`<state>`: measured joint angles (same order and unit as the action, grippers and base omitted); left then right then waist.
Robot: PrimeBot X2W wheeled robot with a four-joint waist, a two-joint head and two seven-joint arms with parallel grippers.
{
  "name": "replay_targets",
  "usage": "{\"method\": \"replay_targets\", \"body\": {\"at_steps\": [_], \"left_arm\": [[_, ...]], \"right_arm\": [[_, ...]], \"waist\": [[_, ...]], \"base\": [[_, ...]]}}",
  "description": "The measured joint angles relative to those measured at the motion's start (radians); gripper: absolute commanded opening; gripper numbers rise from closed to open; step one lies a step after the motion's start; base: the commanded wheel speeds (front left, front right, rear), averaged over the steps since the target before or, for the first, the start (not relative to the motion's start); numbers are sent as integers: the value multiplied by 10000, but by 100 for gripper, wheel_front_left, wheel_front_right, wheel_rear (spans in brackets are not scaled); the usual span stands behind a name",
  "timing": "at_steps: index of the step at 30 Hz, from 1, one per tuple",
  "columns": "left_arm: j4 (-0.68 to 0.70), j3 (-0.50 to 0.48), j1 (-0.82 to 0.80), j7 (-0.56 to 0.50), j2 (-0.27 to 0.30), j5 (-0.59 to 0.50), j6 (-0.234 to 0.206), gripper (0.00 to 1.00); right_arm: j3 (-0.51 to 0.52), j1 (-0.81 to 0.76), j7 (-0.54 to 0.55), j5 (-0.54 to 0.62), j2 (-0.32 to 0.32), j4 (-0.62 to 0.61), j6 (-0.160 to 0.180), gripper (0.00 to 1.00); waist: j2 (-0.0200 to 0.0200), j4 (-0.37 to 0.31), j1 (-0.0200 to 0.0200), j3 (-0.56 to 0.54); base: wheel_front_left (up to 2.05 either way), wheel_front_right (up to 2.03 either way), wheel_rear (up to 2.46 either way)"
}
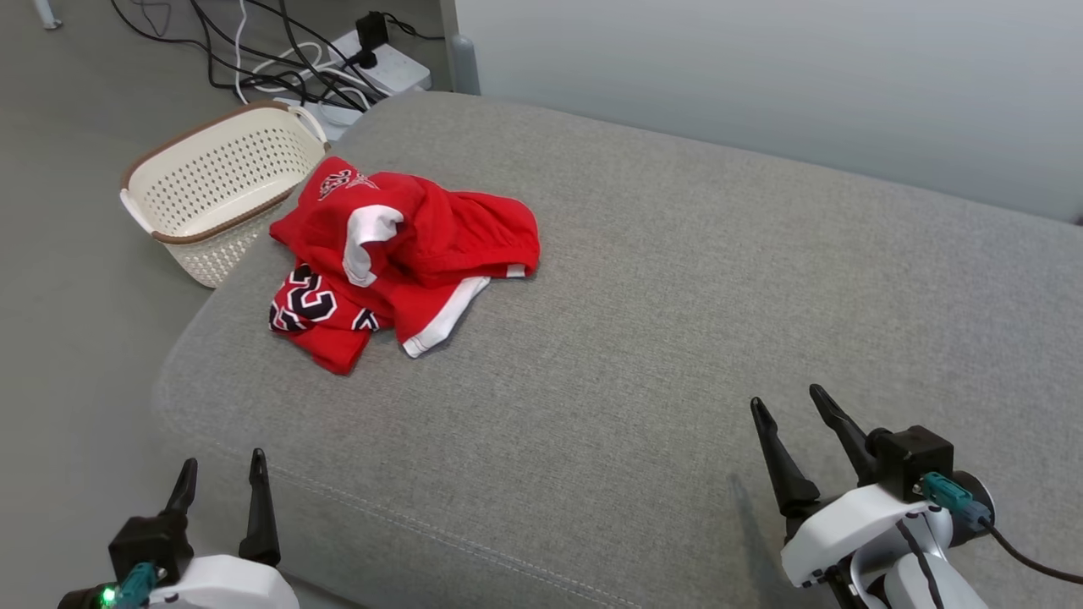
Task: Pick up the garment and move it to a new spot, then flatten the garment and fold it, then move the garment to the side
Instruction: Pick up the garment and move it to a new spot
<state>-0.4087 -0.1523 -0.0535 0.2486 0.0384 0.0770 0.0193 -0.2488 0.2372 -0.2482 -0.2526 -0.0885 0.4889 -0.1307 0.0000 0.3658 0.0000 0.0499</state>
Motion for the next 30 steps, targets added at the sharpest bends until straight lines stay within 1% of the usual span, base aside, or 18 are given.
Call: {"method": "replay_targets", "body": {"at_steps": [2,3,5,6,9,13,18,22,24,27,30], "left_arm": [[-96,-140,-218,0,-19,550,412,100],[-238,-253,-428,0,-35,796,554,100],[-445,-451,-918,0,-35,905,727,100],[-445,-451,-918,0,-35,905,727,100],[-744,-591,-1817,0,107,886,909,100],[-1532,-683,-3075,65,529,922,1003,100],[-2746,-683,-4737,75,1093,1229,1078,100],[-3499,100,-5971,75,1687,1697,1078,100],[-3885,499,-6473,75,1893,2029,1095,100],[-4512,767,-7076,36,2169,2642,1104,100],[-5060,1110,-7505,-274,2529,3160,1104,100]], "right_arm": [[2,17,0,-27,-88,0,0,100],[-2,47,0,-31,-128,-6,0,100],[-21,150,0,-31,-226,-36,0,100],[-21,150,0,-31,-226,-36,0,100],[-35,368,0,-31,-364,-104,0,100],[-46,659,0,-44,-516,-184,0,100],[-121,935,0,-123,-629,-249,0,100],[-113,1103,-2,-123,-734,-270,0,100],[-98,1172,-2,-123,-740,-270,0,100],[-73,1260,-2,-125,-746,-280,0,100],[-86,1296,-2,-125,-738,-288,0,100]], "waist": [[0,-96,0,141],[1,-148,0,229],[0,-249,0,431],[0,-249,0,431],[0,-411,0,774],[0,-649,0,1276],[0,-998,0,1879],[0,-1312,0,2311],[0,-1480,0,2504],[0,-1730,0,2761],[0,-1988,0,2984]], "base": [[0,0,0],[0,0,0],[0,0,0],[0,0,0],[0,0,0],[0,0,0],[0,0,0],[0,0,0],[0,0,0],[0,0,0],[0,0,0]]}}
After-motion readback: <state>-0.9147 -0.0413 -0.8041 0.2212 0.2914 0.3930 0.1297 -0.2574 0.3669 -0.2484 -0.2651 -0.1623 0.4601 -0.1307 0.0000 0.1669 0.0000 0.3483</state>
